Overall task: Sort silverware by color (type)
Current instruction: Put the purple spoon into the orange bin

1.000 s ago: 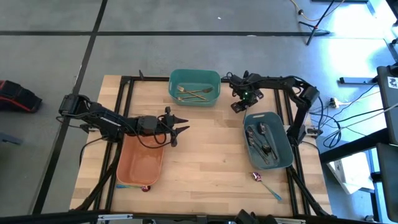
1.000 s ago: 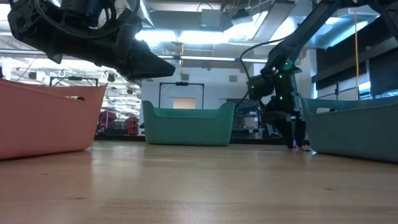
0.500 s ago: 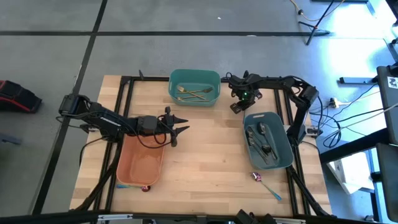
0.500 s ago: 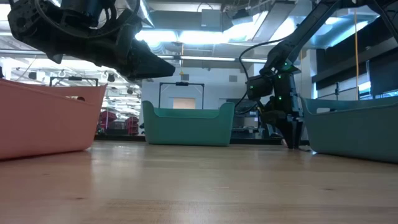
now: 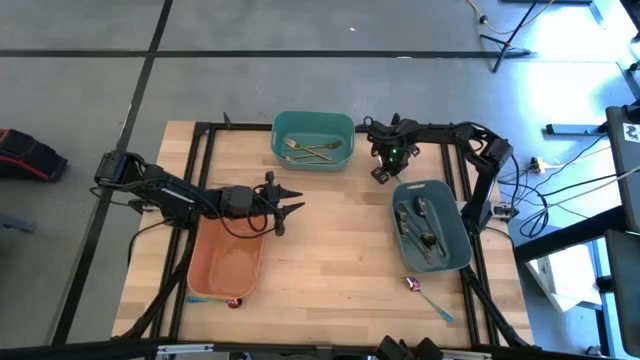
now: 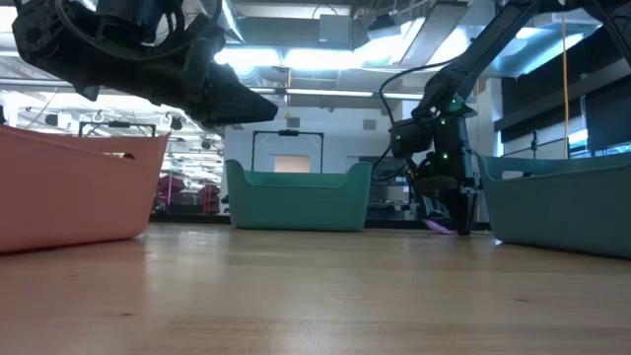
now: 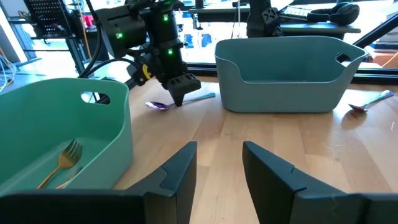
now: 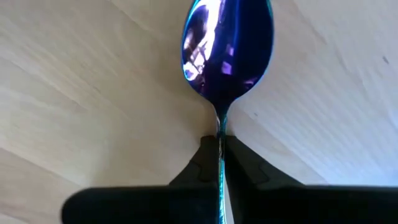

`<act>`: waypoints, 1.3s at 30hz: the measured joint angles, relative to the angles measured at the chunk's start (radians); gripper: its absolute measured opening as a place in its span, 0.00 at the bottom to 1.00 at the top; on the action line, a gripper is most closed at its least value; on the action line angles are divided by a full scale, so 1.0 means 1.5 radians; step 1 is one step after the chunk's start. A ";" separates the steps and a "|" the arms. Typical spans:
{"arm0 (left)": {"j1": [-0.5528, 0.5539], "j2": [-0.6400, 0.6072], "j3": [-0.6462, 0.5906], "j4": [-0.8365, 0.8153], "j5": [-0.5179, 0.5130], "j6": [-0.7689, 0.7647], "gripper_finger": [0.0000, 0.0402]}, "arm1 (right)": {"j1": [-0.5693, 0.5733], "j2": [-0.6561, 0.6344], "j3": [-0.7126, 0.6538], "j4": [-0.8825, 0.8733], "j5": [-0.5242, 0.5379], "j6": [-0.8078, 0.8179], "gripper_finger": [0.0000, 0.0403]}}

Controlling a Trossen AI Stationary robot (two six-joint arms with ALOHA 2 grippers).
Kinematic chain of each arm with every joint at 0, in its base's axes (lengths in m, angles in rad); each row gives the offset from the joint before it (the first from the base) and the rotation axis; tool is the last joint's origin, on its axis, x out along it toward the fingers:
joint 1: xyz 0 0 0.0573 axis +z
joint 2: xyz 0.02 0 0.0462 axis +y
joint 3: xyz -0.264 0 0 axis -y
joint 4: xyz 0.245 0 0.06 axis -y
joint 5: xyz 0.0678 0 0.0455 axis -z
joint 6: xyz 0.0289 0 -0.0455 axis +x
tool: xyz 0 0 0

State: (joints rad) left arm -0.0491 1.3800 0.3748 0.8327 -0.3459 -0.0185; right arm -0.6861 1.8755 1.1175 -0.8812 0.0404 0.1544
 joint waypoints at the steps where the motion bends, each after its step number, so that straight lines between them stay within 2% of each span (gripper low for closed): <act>1: 0.000 0.000 0.000 0.000 0.000 0.000 0.31 | 0.000 0.000 0.000 0.000 0.005 -0.005 0.01; 7: 0.000 0.000 0.000 0.000 0.000 0.000 0.31 | 0.000 -0.025 -0.003 0.020 0.027 -0.039 0.01; 13: 0.000 0.000 0.000 0.000 -0.003 0.002 0.31 | -0.002 -0.088 -0.001 0.034 0.071 -0.060 0.00; 19: 0.015 0.000 0.000 0.000 -0.012 0.001 0.31 | -0.001 -0.134 -0.001 0.052 0.071 -0.085 0.01; 26: 0.024 -0.001 0.027 -0.030 -0.004 0.008 0.42 | 0.000 -0.176 -0.001 0.082 0.066 -0.111 0.01; 31: 0.023 -0.001 0.056 -0.070 0.007 0.019 0.49 | 0.030 -0.229 -0.001 0.097 0.073 -0.122 0.01; 39: 0.009 -0.002 0.073 -0.071 0.013 0.009 0.49 | 0.140 -0.302 0.001 0.168 0.071 -0.122 0.01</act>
State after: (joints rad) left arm -0.0363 1.3777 0.4844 0.7261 -0.3268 -0.0044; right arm -0.4756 1.4232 1.1183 -0.6296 0.1471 -0.0284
